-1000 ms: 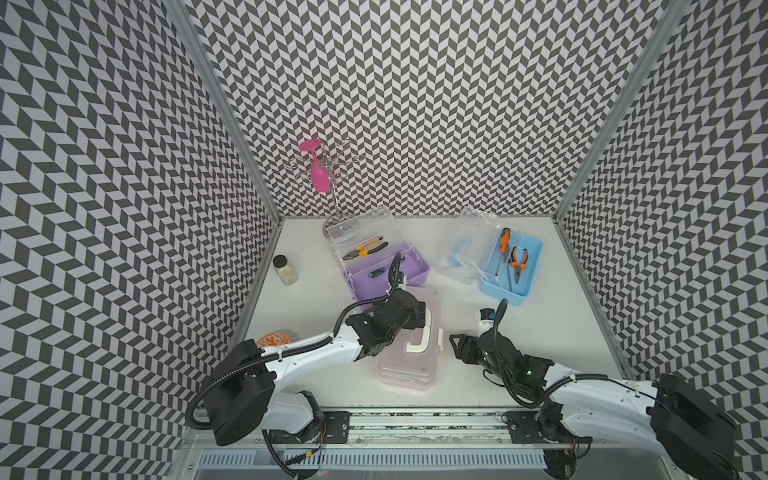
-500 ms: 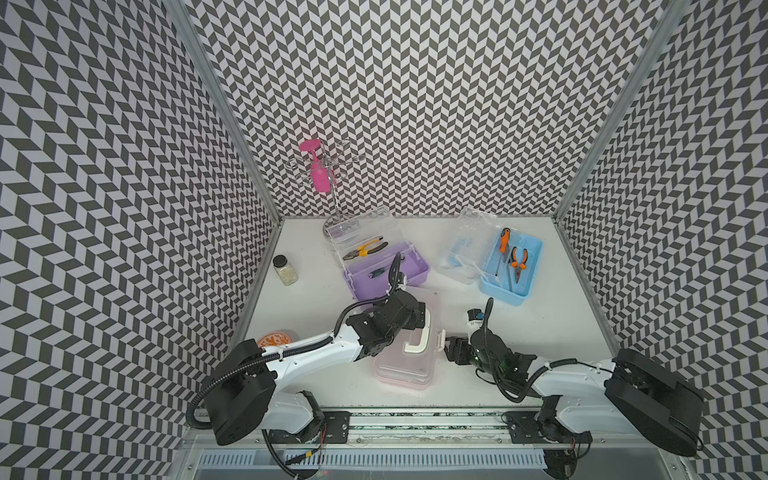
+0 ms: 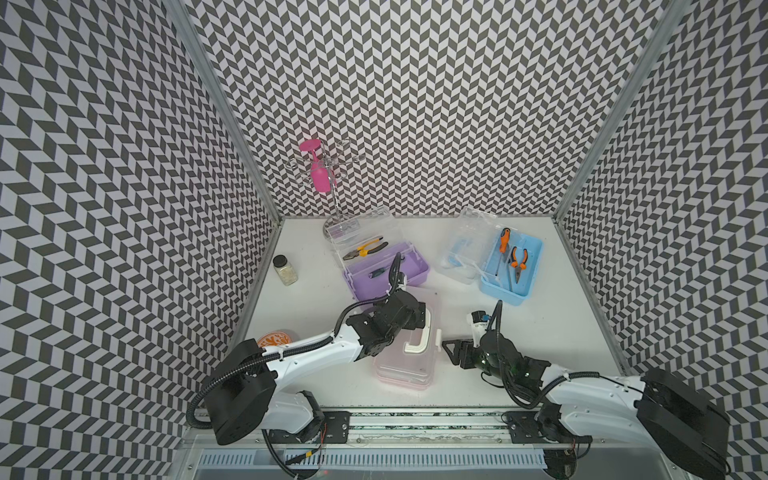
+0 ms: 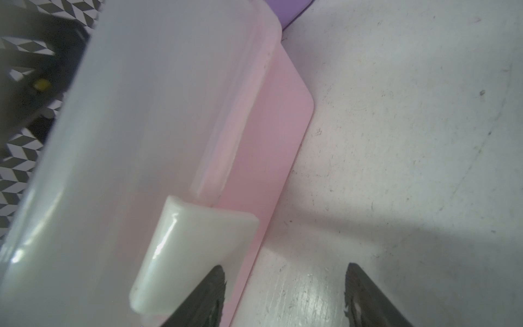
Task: Close toolboxes
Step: Fasten the toolbox latch on the toolbox.
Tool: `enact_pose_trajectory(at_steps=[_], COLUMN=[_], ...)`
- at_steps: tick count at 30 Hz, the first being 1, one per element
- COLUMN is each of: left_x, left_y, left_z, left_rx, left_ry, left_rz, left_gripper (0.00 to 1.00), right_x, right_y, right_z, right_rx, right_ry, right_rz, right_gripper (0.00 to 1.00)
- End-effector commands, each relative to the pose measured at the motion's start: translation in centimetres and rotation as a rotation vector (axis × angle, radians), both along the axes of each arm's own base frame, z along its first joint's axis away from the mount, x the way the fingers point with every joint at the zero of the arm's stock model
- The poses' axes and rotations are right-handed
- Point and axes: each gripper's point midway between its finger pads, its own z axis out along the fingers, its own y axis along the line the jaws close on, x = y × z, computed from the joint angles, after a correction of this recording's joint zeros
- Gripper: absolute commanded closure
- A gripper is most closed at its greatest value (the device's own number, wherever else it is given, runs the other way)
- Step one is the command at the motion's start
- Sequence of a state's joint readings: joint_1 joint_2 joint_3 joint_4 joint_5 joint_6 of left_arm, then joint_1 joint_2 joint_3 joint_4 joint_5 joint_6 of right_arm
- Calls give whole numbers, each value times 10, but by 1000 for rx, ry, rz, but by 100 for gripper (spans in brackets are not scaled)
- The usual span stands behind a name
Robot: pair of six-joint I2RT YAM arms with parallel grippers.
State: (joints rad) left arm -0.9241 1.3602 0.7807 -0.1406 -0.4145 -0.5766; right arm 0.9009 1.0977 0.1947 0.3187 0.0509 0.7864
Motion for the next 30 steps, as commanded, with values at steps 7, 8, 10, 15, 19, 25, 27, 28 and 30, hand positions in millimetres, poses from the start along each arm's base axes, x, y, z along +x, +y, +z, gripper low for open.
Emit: enact_pose_trajectory(at_steps=[7, 8, 10, 15, 19, 25, 27, 28, 30], left_x=[-22, -22, -22, -22, -23, -23, -23, -23, -23], left_y=[7, 7, 7, 5, 5, 5, 5, 5, 4], left_z=[-42, -42, -43, -45, -46, -47, -47, -47, -47], left_rx=[102, 100, 101, 100, 99, 97, 97, 96, 93], left_ry=[122, 121, 123, 126, 128, 129, 128, 127, 129], left_rz=[-55, -55, -57, -61, -64, -64, -65, -64, -67], left_gripper=[1, 0, 0, 0, 0, 0, 1, 0, 0], right_x=[-2, 4, 7, 14, 15, 12, 11, 11, 10], right_y=[13, 19, 17, 14, 15, 22, 24, 25, 27], right_z=[14, 28, 27, 26, 34, 44, 46, 46, 48], right_rx=[56, 74, 50, -18, -24, 15, 23, 24, 28], right_ry=[-6, -27, -25, -21, -25, -28, -25, -22, -21], right_rz=[41, 35, 16, -7, -3, 26, 37, 41, 50], right_gripper=[37, 38, 38, 38, 38, 41, 44, 46, 48])
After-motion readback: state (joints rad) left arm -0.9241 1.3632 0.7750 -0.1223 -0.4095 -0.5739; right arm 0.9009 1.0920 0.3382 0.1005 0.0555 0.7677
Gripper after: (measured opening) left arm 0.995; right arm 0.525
